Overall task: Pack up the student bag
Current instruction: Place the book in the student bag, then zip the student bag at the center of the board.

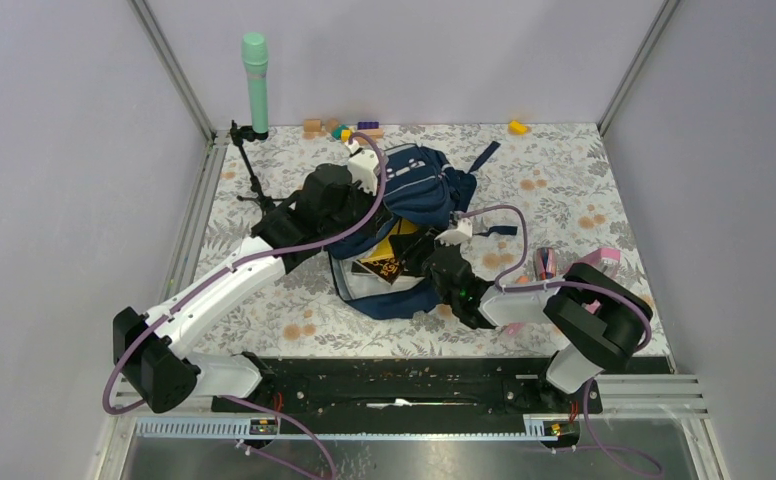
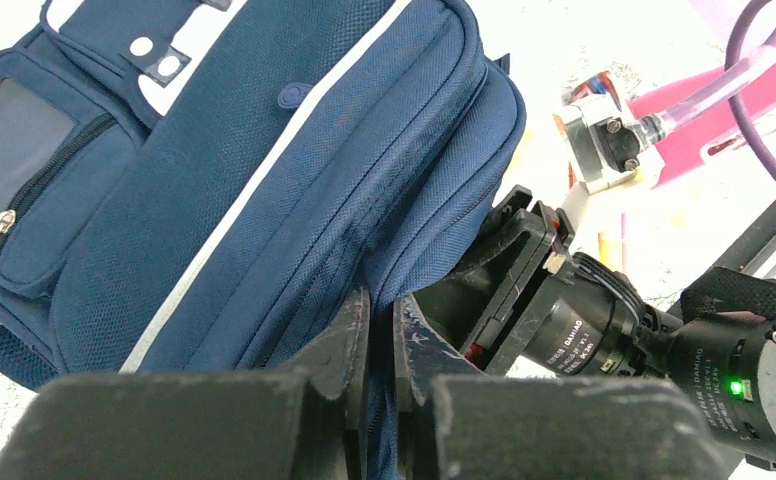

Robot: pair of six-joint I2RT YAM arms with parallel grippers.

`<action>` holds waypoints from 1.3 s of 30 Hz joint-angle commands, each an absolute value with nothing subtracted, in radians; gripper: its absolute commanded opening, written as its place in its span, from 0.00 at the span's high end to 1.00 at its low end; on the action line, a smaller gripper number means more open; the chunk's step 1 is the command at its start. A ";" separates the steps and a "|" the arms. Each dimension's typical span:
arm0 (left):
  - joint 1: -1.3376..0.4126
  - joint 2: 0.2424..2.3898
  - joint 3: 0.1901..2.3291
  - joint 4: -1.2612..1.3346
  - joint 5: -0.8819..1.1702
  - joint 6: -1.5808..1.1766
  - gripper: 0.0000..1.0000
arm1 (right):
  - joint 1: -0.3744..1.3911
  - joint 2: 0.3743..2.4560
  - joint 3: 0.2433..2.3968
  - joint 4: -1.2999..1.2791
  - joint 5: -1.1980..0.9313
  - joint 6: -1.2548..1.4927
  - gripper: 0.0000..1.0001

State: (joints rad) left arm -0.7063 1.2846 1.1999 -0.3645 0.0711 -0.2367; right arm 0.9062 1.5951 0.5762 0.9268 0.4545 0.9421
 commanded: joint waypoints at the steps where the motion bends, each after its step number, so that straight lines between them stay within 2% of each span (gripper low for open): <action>1: -0.711 1.228 1.255 -0.247 0.117 -0.270 1.00 | 0.908 1.552 0.610 0.978 0.545 0.800 0.47; 6: -0.712 1.237 1.266 -0.261 0.114 -0.272 1.00 | 0.910 1.496 0.615 0.857 0.563 0.743 0.36; 20: -0.705 1.249 1.300 -0.318 0.058 -0.259 1.00 | 0.937 1.237 0.542 0.487 0.630 0.589 0.34; 23: -0.704 1.244 1.308 -0.330 0.047 -0.254 1.00 | 0.933 1.159 0.538 0.387 0.607 0.519 0.27; 26: -0.702 1.242 1.327 -0.357 0.027 -0.231 1.00 | 0.845 1.101 0.545 0.276 0.424 0.472 0.24; 33: -0.672 1.236 1.383 -0.485 0.030 -0.176 1.00 | 0.583 0.969 0.514 0.236 -0.114 0.218 0.23; 37: -0.656 1.204 1.343 -0.475 0.054 -0.113 1.00 | 0.424 1.024 0.575 0.196 -0.420 0.175 0.26; 39: -0.657 1.191 1.328 -0.463 0.083 -0.080 1.00 | 0.383 1.085 0.614 0.181 -0.505 0.146 0.28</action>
State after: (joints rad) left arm -0.6708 1.2823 1.2984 -0.5484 0.0563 -0.1516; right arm 0.4652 1.0092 0.5232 0.2237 -0.1673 0.2584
